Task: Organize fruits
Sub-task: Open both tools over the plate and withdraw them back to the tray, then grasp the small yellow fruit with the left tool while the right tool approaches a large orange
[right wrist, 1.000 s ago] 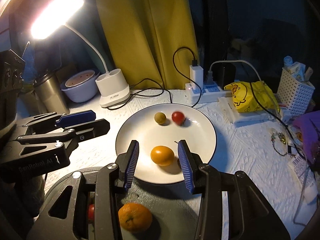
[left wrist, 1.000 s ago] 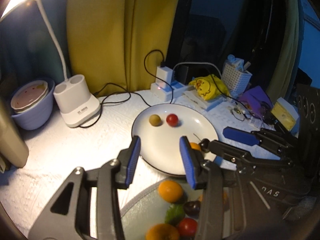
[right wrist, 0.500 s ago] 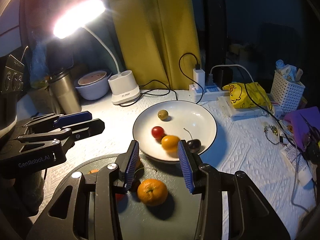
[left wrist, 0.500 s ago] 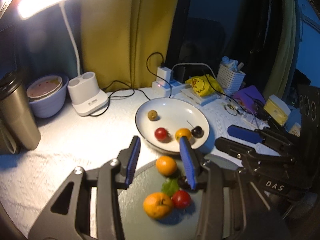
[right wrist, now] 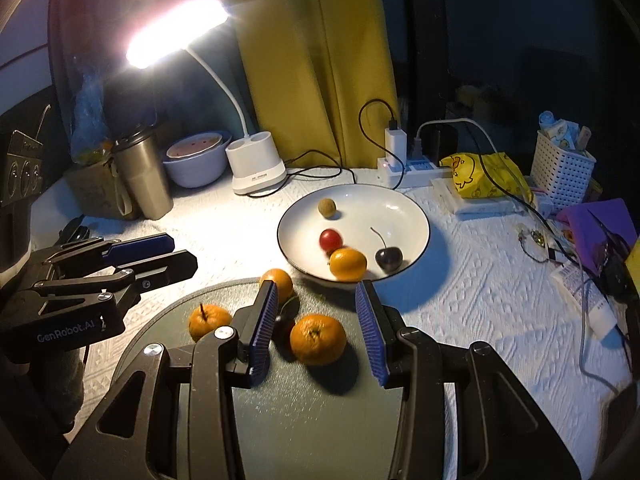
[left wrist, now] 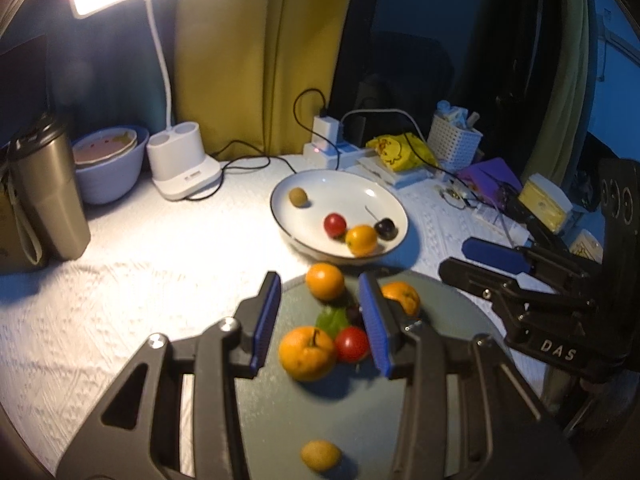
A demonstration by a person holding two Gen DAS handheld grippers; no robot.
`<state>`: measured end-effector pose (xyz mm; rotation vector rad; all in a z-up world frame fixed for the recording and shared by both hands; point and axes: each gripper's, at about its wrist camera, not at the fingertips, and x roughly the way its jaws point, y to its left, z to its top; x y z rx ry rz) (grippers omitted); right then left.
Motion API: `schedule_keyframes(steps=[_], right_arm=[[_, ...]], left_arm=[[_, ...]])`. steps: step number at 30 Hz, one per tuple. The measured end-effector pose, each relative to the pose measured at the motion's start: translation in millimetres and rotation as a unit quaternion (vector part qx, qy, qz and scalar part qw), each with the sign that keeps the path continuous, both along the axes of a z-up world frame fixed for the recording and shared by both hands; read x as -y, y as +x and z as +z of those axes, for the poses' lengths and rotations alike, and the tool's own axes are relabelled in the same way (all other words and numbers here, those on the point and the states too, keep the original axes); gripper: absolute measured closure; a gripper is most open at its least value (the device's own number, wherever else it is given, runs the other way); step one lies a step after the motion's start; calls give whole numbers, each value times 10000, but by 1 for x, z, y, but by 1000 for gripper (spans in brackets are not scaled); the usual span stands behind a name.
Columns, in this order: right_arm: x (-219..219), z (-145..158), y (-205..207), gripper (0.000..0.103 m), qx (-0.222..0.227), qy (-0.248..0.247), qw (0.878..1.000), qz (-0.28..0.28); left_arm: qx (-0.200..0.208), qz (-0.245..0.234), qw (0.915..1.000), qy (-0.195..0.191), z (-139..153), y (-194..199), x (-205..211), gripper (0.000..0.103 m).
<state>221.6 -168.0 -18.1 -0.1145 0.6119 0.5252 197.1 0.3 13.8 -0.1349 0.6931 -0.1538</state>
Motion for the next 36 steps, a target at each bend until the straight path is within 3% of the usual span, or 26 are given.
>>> schedule_keyframes(steps=[16, 36], right_arm=[[5, -17, -32, 60, -140, -73, 9999, 14], [8, -40, -51, 60, -336, -107, 9994, 9]], left_arm=[[-324, 29, 9994, -75, -30, -41, 4, 61], [-808, 70, 9961, 341, -72, -68, 13, 62]])
